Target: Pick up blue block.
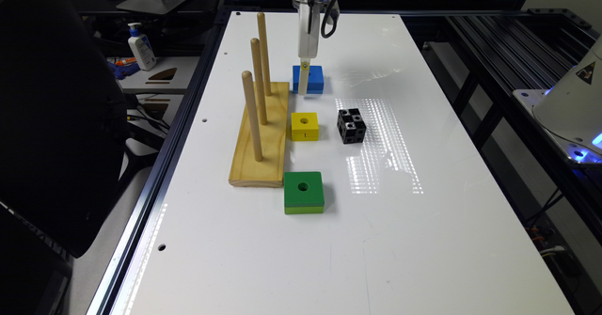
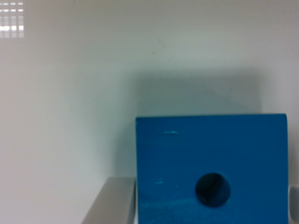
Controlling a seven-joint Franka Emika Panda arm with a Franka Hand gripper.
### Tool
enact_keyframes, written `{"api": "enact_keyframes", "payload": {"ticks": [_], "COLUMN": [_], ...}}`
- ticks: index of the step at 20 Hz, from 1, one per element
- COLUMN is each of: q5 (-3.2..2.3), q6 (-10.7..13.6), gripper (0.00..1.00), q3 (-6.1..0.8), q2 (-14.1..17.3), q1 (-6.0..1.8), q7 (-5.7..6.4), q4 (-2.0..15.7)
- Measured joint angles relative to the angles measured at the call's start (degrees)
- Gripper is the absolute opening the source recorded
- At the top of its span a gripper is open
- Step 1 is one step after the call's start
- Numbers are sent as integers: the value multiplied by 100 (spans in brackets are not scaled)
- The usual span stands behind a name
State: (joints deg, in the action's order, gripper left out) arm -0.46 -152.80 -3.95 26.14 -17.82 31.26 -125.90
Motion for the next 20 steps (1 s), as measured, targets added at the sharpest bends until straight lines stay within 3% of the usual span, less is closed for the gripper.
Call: {"api": "enact_keyframes", "payload": {"ticks": [7,8,20], "q5": [-9,-8,-8], "q6": [-79,-79,-76], "gripper": [100,0,0], "q3": [1,0,0], "q2": [64,61,51], "q1": [3,3,3], "q7": [2,2,1], "q4": [18,17,16]}}
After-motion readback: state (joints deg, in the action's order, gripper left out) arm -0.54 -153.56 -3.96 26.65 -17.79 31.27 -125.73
